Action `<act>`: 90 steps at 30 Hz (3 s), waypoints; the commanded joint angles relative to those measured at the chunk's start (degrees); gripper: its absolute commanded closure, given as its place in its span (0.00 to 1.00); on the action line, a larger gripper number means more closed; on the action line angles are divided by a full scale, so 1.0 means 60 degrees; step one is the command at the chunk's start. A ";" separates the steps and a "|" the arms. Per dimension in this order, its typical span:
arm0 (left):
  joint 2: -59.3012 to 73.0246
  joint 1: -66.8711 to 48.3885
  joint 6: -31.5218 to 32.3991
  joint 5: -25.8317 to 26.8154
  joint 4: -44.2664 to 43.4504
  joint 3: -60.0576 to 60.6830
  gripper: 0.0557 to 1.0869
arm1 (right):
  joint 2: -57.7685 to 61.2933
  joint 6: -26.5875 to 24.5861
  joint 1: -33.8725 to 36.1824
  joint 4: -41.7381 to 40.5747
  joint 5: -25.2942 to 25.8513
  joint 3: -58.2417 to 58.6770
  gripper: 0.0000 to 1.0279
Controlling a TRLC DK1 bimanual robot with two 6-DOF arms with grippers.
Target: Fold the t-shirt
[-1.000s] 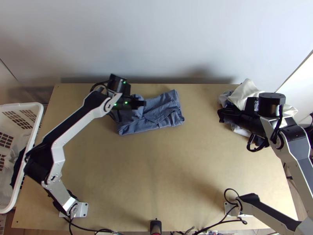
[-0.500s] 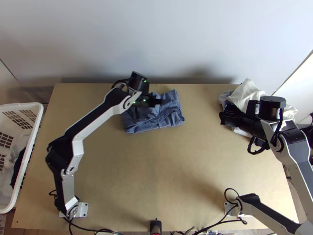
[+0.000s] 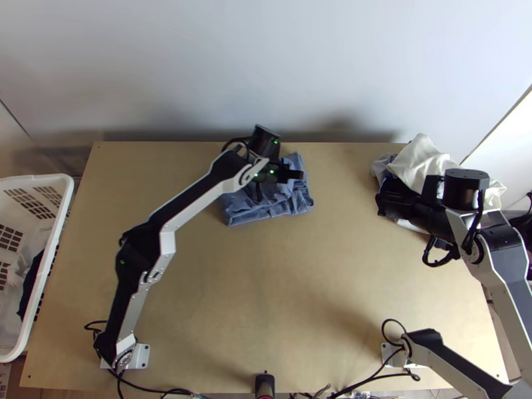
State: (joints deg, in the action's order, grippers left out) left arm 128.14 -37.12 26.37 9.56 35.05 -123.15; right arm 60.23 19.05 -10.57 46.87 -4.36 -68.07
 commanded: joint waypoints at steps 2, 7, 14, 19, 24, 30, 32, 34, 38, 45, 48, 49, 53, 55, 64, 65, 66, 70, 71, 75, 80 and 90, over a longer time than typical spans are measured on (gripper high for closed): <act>0.1115 -0.0273 0.0029 -0.0144 -0.0275 -0.0905 0.96 | -0.0150 -0.0011 0.0033 -0.0019 -0.0006 0.0301 0.05; 0.1408 -0.0492 -0.0001 -0.0290 -0.0495 -0.1022 0.18 | -0.0223 -0.0011 0.0033 -0.0019 -0.0006 0.0462 0.05; 0.1437 -0.0536 0.0073 -0.1359 -0.0802 -0.1257 0.05 | -0.0238 0.0048 0.0018 -0.0078 -0.0020 0.0564 0.05; 0.1027 -0.0317 0.0029 -0.1726 -0.0861 -0.1257 0.05 | -0.0267 0.0224 -0.0026 -0.0122 -0.0225 0.0667 0.05; 0.0192 0.0269 -0.0074 -0.1711 -0.0114 -0.1242 0.05 | -0.0634 0.0795 -0.0348 -0.0122 -0.1104 0.1458 0.05; -0.1127 0.1002 -0.0674 -0.1711 0.1307 -0.0422 0.05 | -0.1058 0.1967 -0.1037 -0.1220 -0.1339 0.3684 0.05; -0.1376 0.1280 -0.0792 -0.1726 0.2186 -0.0436 0.05 | -0.1073 0.2524 -0.1037 -0.2392 -0.1339 0.4314 0.05; -0.1581 0.1602 -0.0850 -0.1740 0.2889 -0.0407 0.05 | -0.1014 0.2860 -0.1110 -0.3608 -0.1339 0.4783 0.05; -0.2284 0.2247 -0.0865 -0.2019 0.3402 0.0106 0.05 | -0.0267 0.3256 -0.1608 -0.5131 -0.1324 0.5179 0.05; -0.3470 0.2672 -0.0660 -0.2253 0.3417 0.0809 0.05 | 0.1564 0.3915 -0.2311 -0.7211 -0.1309 0.5428 0.05; -0.3895 0.2730 -0.0543 -0.2312 0.3402 0.0867 0.05 | 0.2325 0.4047 -0.2531 -0.8149 -0.1309 0.5354 0.05; -0.4042 0.2730 -0.0528 -0.2341 0.3417 0.0926 0.05 | 0.2633 0.4062 -0.2560 -0.8354 -0.1309 0.5310 0.05; -0.4642 0.2847 -0.0499 -0.2517 0.3387 0.1336 0.05 | 0.3615 0.4267 -0.2750 -0.8852 -0.1324 0.5076 0.05; -0.5023 0.2950 -0.0513 -0.2561 0.3285 0.1761 0.05 | 0.4142 0.4442 -0.2794 -0.9204 -0.1309 0.4959 0.05; -0.6429 0.3814 -0.0513 -0.2561 0.3080 0.3094 0.05 | 0.5460 0.4530 -0.3029 -1.0551 -0.1309 0.4490 0.05; -0.6546 0.3888 -0.0513 -0.2561 0.3080 0.3211 0.05 | 0.5636 0.4574 -0.3014 -1.0610 -0.1309 0.4344 0.05; -0.6664 0.3975 -0.0513 -0.2561 0.3065 0.3328 0.05 | 0.5826 0.4633 -0.2999 -1.0610 -0.1309 0.4153 0.05; -0.7103 0.4180 -0.0513 -0.2561 0.2933 0.3826 0.05 | 0.6398 0.4853 -0.2970 -1.0610 -0.1309 0.3362 0.05; -0.7206 0.4224 -0.0513 -0.2561 0.2904 0.3929 0.05 | 0.6515 0.4867 -0.2985 -1.0610 -0.1309 0.3216 0.05; -0.7440 0.4356 -0.0528 -0.2561 0.2875 0.4149 0.05 | 0.7013 0.4970 -0.2970 -1.0610 -0.1280 0.2703 0.05; -0.7572 0.4561 -0.0543 -0.2561 0.2860 0.4178 0.05 | 0.7394 0.5204 -0.2970 -1.0610 -0.1265 0.2264 0.05; -0.7748 0.4957 -0.0645 -0.2561 0.2699 0.4163 0.05 | 0.8668 0.5219 -0.2677 -1.0493 -0.1236 0.0374 0.05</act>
State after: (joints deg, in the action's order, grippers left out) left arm 82.41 -9.06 22.92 -5.82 51.64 -98.50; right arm 106.87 50.19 -27.90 -16.67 -11.97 -58.00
